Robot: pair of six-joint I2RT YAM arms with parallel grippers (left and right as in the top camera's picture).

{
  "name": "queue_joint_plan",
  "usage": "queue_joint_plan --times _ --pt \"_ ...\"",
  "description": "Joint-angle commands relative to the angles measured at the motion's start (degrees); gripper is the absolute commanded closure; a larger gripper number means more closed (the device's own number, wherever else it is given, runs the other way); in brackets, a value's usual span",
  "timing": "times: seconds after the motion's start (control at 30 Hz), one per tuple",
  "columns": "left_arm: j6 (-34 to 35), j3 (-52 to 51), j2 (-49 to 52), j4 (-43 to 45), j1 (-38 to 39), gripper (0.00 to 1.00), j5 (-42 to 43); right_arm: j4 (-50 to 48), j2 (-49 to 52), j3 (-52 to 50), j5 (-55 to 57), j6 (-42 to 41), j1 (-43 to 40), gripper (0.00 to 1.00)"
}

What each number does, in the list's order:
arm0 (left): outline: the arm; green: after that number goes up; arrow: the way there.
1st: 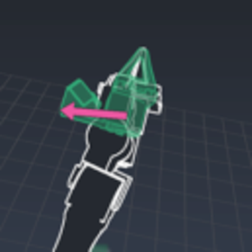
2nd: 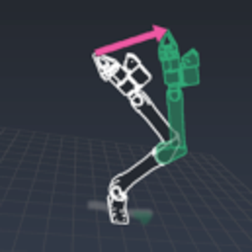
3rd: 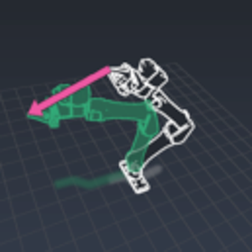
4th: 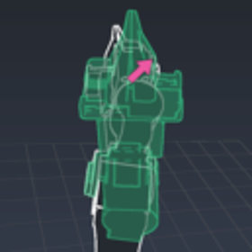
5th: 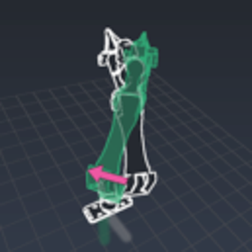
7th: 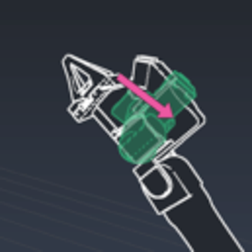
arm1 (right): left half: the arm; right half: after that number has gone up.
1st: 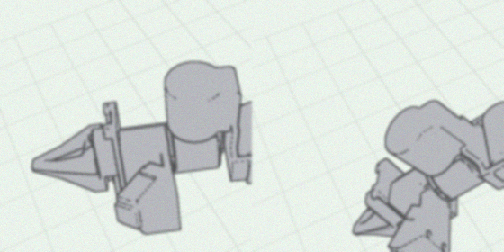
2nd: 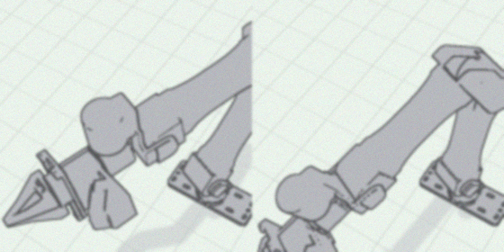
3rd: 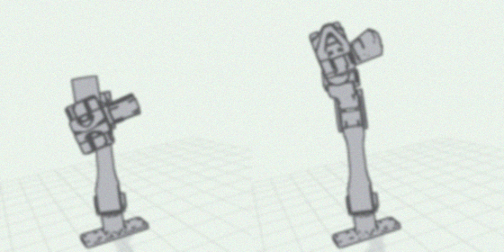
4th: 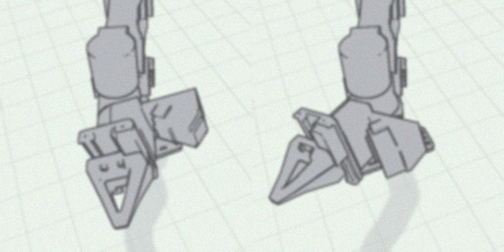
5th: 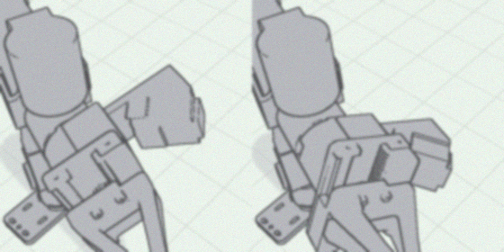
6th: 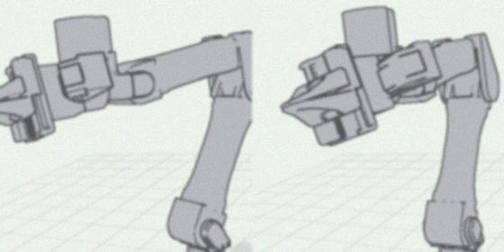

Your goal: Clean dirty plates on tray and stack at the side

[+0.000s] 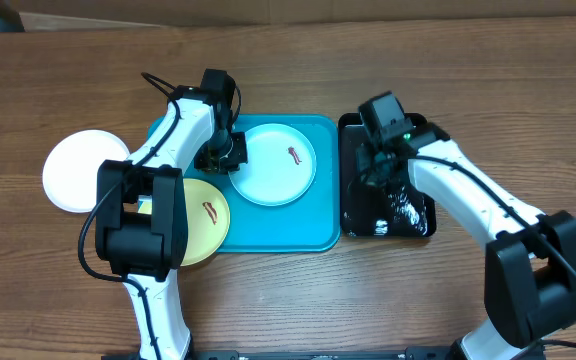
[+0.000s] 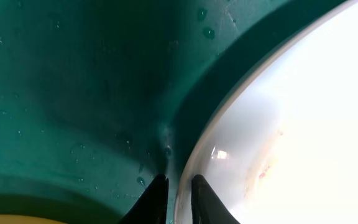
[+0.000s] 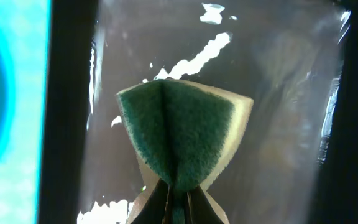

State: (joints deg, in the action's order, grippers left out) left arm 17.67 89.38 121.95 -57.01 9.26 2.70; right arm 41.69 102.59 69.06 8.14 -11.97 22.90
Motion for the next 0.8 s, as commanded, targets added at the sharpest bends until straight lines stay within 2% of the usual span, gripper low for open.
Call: queue_joint_plan --times 0.0,0.27,0.63,0.77 --pt "0.1 -0.3 0.2 0.1 -0.2 0.83 -0.8 -5.4 0.2 -5.6 -0.5 -0.3 -0.2 0.96" --pt "0.1 -0.3 0.2 0.1 -0.2 0.83 -0.8 -8.4 -0.2 -6.8 -0.5 0.0 -0.2 0.96" --pt "0.1 -0.3 0.2 0.2 -0.8 0.83 -0.8 9.9 -5.7 8.8 2.7 0.2 -0.2 0.96" --pt "0.1 -0.3 0.2 0.5 -1.1 0.91 -0.8 11.9 -5.9 8.6 2.7 0.2 -0.2 0.96"
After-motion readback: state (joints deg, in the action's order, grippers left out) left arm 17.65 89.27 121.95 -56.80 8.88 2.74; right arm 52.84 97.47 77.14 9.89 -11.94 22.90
